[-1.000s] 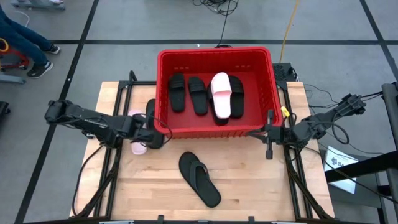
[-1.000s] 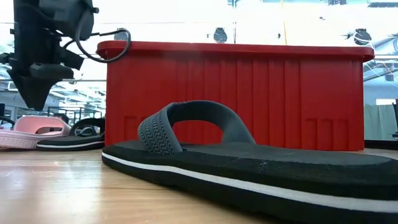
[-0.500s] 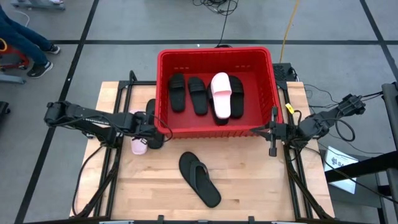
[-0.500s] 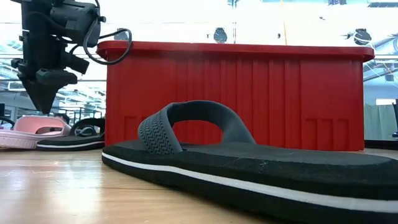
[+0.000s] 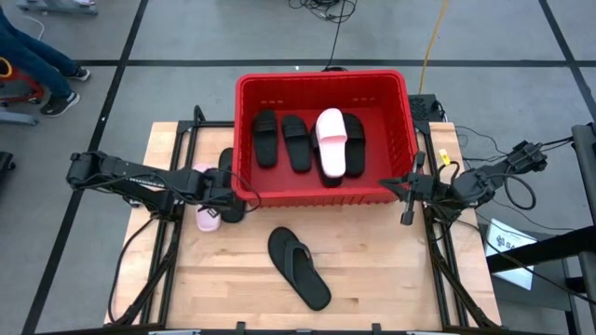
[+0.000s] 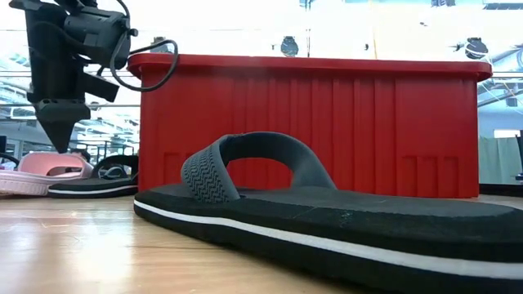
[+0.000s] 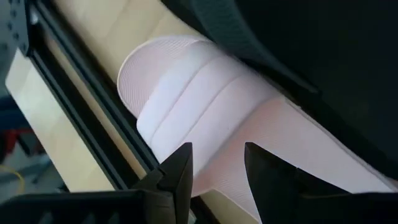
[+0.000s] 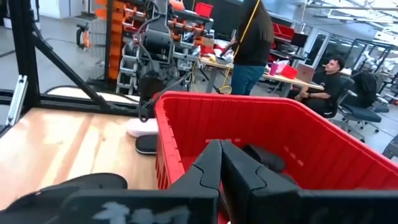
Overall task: Pick and place slides into bin
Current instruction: Stack the pink slide on top of the black slide in the red bin
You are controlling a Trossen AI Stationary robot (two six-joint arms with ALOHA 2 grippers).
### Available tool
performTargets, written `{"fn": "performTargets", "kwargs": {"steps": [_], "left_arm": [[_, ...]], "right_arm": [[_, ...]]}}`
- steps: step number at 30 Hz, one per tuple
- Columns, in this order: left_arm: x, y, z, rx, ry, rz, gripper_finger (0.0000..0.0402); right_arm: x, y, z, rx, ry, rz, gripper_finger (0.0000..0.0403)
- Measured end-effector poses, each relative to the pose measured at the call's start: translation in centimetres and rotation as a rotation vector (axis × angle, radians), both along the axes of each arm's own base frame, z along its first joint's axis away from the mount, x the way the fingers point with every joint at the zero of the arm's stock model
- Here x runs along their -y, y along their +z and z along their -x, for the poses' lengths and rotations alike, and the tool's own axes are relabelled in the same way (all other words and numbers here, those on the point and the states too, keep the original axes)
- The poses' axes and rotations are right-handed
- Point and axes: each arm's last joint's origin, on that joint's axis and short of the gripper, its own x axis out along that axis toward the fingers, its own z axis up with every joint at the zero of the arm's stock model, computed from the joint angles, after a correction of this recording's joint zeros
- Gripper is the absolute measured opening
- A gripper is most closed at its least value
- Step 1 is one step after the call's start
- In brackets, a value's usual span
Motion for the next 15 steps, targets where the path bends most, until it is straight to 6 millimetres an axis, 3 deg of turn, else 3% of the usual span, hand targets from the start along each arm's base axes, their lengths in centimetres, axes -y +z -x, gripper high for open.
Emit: {"fn": "performTargets", "kwargs": {"steps": [9, 15], "left_arm": [[-0.1, -0.1, -0.2, -0.016, -0.101, -0.015, 0.0141], [0.0, -1.2, 0.1, -0.031, -0.118, 0.007, 0.0141]], "right_arm": [[0.0, 0.4, 0.0, 0.036, 0.002, -0.002, 0.0000], [0.0, 0.4, 0.0, 0.034, 0.002, 0.001, 0.0000]]}}
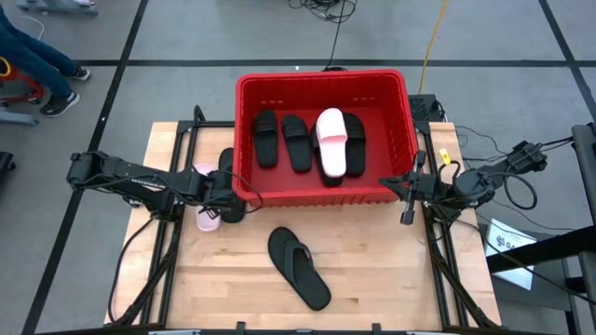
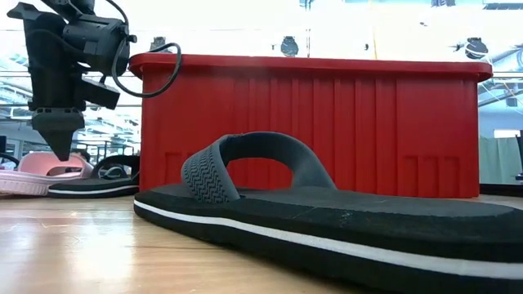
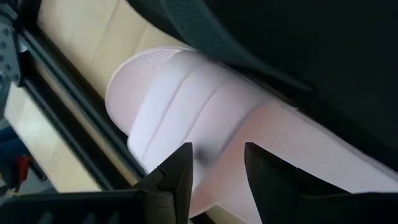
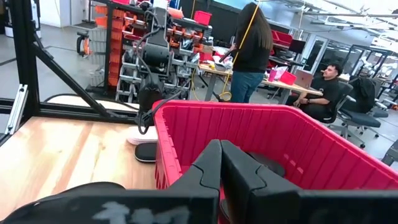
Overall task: Pick and place slides into bin
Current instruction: Stack the pink slide on top of the black slide in the red bin
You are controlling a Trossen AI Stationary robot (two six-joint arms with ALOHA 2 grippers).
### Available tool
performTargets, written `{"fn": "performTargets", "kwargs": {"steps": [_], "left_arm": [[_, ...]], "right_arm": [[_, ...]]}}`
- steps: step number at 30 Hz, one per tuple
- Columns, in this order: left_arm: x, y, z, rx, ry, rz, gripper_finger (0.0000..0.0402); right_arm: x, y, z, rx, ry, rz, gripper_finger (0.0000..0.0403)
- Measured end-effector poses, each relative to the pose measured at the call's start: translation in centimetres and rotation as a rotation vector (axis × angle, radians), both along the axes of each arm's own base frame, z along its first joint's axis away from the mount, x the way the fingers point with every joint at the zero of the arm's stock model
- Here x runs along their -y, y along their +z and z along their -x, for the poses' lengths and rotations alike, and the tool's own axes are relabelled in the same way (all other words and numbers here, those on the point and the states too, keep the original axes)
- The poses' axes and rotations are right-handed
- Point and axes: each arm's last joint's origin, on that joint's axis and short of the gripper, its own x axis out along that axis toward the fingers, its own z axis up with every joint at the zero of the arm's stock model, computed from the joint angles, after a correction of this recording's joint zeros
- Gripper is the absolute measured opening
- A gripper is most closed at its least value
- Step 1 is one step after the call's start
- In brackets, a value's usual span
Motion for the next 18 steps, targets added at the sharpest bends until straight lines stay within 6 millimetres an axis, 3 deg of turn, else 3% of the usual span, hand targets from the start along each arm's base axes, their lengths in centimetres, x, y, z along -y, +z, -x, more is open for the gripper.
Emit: {"fn": "performTargets", "kwargs": {"steps": [18], "left_arm": [[-0.32, -0.19, 0.01, -0.005, 0.044, -0.101, 0.0140]], "right_arm": [[0.09, 0.01, 0.03, -0.002, -0.030, 0.013, 0.0000]]}}
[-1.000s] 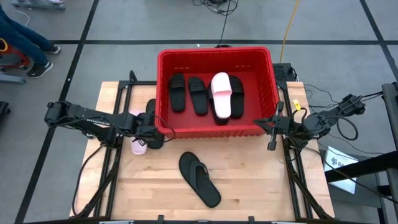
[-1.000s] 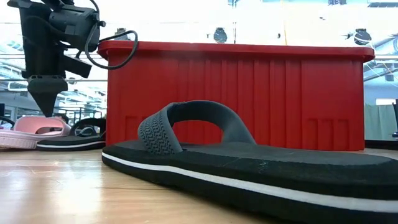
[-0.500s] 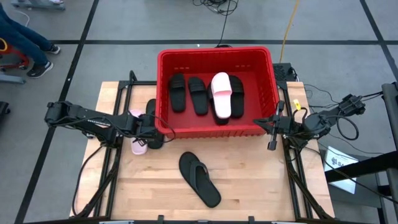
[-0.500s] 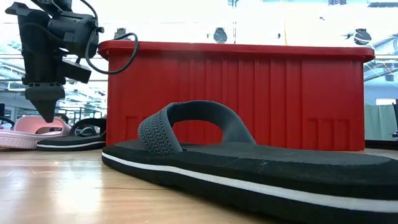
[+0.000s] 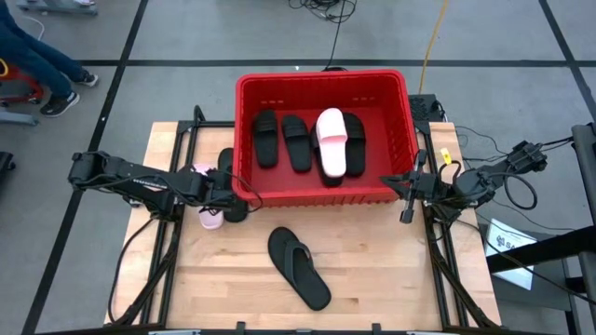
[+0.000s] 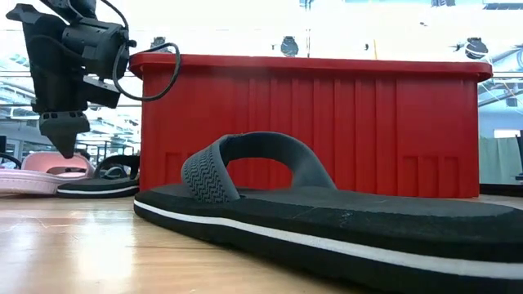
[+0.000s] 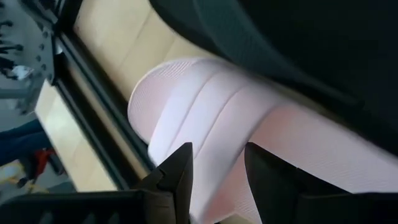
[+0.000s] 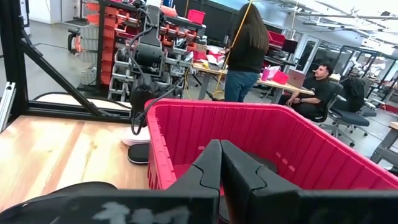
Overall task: Pick and place slides into bin
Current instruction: Stack the pink slide on top of the black slide in the red bin
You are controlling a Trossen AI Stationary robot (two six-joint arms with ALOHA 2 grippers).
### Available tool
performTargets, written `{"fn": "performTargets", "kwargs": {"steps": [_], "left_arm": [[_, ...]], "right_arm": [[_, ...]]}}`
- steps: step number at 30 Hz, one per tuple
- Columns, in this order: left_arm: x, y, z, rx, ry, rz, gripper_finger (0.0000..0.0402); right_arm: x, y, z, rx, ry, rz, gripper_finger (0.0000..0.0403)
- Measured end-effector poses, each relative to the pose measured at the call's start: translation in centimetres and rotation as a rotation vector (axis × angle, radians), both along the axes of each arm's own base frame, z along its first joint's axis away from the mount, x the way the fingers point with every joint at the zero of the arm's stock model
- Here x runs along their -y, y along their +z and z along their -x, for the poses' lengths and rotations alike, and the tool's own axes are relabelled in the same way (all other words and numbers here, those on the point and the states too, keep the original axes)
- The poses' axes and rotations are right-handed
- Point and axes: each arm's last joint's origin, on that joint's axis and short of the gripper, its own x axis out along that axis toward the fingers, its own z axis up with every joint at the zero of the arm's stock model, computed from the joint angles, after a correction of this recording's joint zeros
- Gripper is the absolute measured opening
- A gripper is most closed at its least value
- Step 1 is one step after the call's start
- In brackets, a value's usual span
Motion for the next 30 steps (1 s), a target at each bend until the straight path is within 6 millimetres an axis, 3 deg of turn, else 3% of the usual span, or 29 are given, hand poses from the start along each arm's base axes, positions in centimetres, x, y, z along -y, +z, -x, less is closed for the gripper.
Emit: {"fn": "performTargets", "kwargs": {"steps": [10, 17, 30], "left_arm": [[-0.2, -1.2, -0.8, -0.062, 0.050, -0.021, 0.0131], [-0.2, -1.3, -0.8, -0.071, 0.045, -0.010, 0.0014], [-0.2, -0.3, -1.1, -0.082, 0.046, -0.010, 0.0001]], "right_arm": [[0.0, 0.0, 0.0, 0.000, 0.000, 0.000, 0.0000], [0.0, 0.0, 0.0, 0.000, 0.000, 0.000, 0.0000], [0.0, 0.0, 0.0, -0.001, 0.000, 0.000, 0.0000]]}}
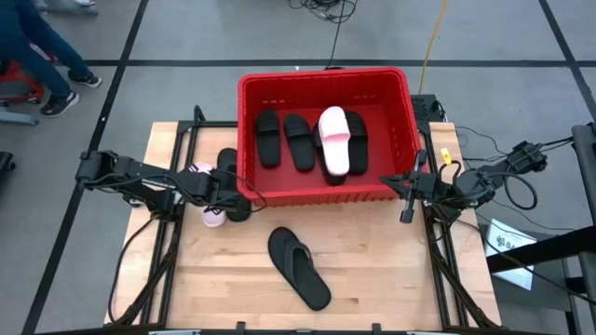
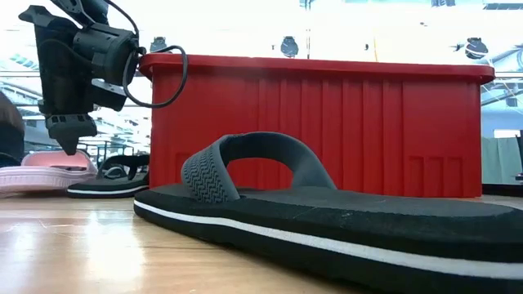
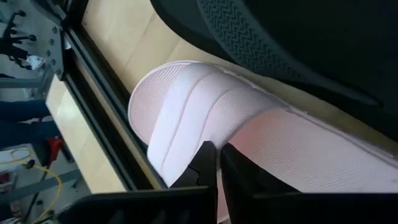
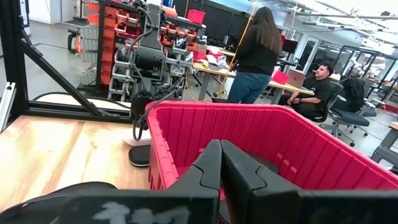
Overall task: Pick and place slides into bin
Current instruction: Stack the pink slide on top of the black slide in the red bin
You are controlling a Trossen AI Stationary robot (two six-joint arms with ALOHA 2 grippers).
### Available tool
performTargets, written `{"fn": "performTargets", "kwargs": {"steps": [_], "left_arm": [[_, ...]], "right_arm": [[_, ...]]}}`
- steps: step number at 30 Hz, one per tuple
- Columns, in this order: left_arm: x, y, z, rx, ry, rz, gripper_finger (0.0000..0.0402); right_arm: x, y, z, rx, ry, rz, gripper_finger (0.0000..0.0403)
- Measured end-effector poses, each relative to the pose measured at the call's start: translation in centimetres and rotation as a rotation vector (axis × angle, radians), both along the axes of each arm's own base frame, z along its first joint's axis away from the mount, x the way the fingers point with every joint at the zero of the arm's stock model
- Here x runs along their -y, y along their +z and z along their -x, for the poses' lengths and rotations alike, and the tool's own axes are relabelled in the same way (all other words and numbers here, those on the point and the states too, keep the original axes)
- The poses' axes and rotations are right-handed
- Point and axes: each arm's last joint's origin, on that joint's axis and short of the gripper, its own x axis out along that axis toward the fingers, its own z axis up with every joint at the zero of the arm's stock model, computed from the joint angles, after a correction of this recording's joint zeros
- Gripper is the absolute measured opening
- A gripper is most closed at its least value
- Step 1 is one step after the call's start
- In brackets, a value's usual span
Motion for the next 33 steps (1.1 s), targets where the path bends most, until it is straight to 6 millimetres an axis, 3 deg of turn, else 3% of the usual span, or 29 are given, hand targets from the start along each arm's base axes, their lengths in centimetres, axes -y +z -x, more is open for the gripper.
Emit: {"fn": "performTargets", "kwargs": {"steps": [11, 24, 33], "left_arm": [[0.1, 0.1, -0.1, -0.016, -0.029, 0.044, 0.0041], [0.0, -0.2, -0.1, -0.002, -0.026, 0.027, 0.0149], [-0.2, -0.9, 0.2, 0.025, -0.004, -0.015, 0.0161]], "right_arm": [[0.0, 0.0, 0.0, -0.006, 0.001, 0.020, 0.0000], [0.0, 0.0, 0.0, -0.006, 0.001, 0.021, 0.0000], [0.0, 0.0, 0.0, -0.010, 0.002, 0.034, 0.0000]]}}
